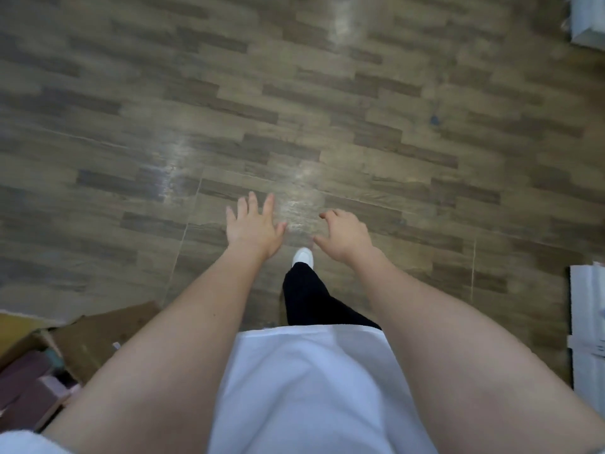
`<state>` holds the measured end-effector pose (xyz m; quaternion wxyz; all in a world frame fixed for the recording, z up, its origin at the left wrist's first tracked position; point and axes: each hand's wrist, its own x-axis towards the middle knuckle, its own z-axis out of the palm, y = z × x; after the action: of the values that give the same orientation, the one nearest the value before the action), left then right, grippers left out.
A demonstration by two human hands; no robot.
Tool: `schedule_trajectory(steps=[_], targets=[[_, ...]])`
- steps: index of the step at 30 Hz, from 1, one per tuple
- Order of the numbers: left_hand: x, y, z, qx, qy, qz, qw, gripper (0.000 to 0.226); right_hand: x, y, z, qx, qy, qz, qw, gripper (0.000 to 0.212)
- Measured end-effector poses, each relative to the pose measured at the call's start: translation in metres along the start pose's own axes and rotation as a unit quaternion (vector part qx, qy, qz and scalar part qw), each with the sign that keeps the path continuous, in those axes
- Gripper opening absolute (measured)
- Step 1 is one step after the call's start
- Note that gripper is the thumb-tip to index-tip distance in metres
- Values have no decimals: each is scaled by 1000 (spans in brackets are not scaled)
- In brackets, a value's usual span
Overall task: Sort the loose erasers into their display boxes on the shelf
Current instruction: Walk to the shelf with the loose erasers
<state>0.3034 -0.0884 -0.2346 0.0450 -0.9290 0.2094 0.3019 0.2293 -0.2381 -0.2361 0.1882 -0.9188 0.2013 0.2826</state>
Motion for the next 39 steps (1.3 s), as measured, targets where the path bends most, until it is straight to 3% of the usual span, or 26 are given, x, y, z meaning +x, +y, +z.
schedule_trajectory(steps=[8, 15, 29, 39], targets=[[98, 31, -82, 22, 15, -32, 999, 57, 98, 23, -100, -2, -7, -17, 1000, 63], [166, 44, -129, 20, 11, -51, 998, 56, 176, 19, -159, 25, 23, -33, 999, 56], [368, 4, -266, 2, 23, -30, 999, 55, 370, -45, -292, -14, 3, -57, 998, 49], [499, -23, -364, 57, 8, -16, 998, 57, 485, -70, -367, -5, -31, 10, 999, 49]])
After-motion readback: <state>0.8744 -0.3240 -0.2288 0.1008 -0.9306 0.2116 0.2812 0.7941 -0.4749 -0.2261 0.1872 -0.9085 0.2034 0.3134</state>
